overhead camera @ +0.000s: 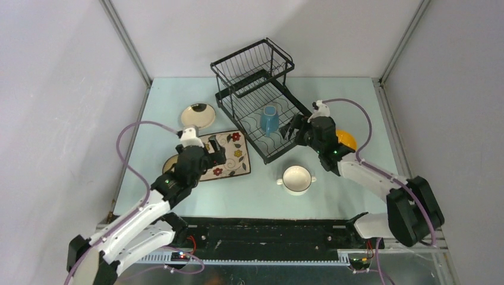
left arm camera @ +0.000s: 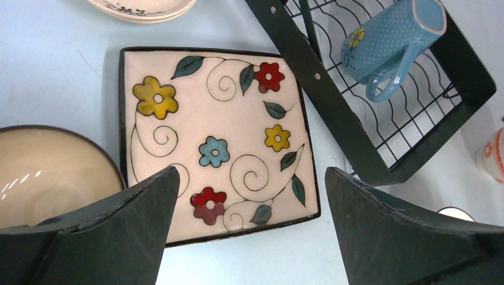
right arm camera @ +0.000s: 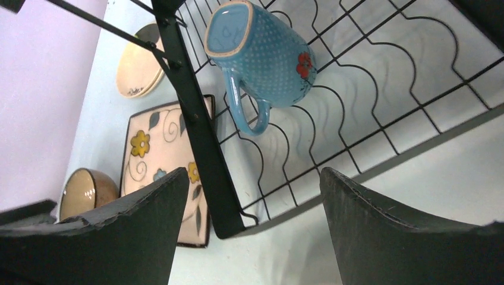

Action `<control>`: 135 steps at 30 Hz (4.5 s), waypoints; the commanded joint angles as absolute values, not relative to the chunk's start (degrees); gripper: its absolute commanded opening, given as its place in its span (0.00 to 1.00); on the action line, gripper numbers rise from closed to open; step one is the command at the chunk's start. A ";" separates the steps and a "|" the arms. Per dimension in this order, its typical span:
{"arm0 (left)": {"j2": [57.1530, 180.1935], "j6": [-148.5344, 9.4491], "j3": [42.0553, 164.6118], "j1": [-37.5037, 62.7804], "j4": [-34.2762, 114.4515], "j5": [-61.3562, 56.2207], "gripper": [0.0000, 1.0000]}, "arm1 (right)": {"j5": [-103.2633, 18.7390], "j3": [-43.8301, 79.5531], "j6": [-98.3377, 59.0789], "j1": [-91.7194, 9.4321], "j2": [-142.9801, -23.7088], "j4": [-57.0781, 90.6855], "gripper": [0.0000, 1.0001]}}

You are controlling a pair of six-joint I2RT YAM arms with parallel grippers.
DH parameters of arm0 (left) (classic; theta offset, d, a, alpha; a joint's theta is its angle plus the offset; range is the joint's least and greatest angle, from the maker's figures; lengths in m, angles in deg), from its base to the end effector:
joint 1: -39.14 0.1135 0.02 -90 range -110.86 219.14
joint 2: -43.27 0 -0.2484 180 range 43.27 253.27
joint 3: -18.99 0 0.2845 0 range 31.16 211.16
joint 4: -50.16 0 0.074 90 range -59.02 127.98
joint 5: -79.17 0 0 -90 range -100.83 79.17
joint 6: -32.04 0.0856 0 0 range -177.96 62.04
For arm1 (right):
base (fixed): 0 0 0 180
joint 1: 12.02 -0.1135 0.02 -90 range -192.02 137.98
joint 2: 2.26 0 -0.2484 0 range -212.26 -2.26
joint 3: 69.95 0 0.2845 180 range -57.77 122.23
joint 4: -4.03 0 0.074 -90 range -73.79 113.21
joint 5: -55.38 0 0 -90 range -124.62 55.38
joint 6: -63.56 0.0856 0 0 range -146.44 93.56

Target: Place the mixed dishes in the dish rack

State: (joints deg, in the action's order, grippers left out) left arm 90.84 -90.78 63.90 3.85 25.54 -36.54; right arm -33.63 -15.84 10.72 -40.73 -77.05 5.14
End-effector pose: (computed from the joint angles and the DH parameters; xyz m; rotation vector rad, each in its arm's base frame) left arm 0.2426 -0.1262 0.2144 -0.2338 1.9957 -0.3029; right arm 0.3245 0.1761 0.1935 0.1610 2.0186 0.7309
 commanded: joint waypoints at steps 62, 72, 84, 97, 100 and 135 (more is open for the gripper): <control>79.76 -97.82 56.82 4.95 22.94 -41.38 1.00 | -27.11 49.82 42.58 -35.90 -144.98 -9.30 0.42; 80.81 -98.05 57.22 5.04 23.53 -40.11 1.00 | -31.49 23.86 32.75 -34.97 -124.22 -17.76 0.43; 80.01 -97.93 58.77 5.41 21.63 -39.11 1.00 | -41.68 2.37 15.99 -33.36 -90.76 4.07 0.50; 83.63 -95.61 61.72 5.43 18.53 -34.62 1.00 | -50.34 -7.25 9.23 -27.63 -73.13 23.83 0.73; 84.34 -97.56 62.28 7.20 17.07 -34.84 1.00 | -50.16 -8.73 6.11 -27.75 -71.13 24.52 0.82; 89.85 -110.46 63.67 47.21 -1.34 -27.55 0.98 | -28.77 -14.19 -2.18 -52.11 -70.11 16.99 0.93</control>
